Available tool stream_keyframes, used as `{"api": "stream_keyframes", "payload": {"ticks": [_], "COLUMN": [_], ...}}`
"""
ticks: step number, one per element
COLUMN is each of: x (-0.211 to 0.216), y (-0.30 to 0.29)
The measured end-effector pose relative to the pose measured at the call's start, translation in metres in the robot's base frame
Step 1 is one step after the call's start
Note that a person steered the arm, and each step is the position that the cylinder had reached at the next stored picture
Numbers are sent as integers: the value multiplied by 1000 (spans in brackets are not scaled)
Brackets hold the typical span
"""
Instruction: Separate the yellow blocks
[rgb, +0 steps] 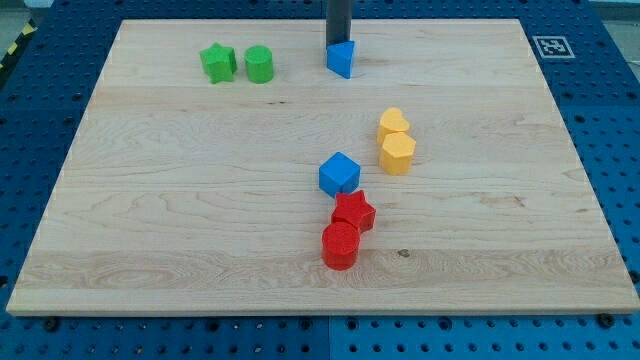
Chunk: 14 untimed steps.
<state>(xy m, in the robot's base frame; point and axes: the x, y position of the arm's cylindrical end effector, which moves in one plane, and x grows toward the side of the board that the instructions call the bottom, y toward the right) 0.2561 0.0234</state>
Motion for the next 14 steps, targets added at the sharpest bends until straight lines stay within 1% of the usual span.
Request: {"api": "stream_keyframes", "payload": {"ticks": [2, 3, 8, 9, 10, 12, 13, 14], "x": [10, 23, 105, 132, 149, 151, 166, 171], "y": [12, 12, 13, 13, 13, 13, 16, 34]}}
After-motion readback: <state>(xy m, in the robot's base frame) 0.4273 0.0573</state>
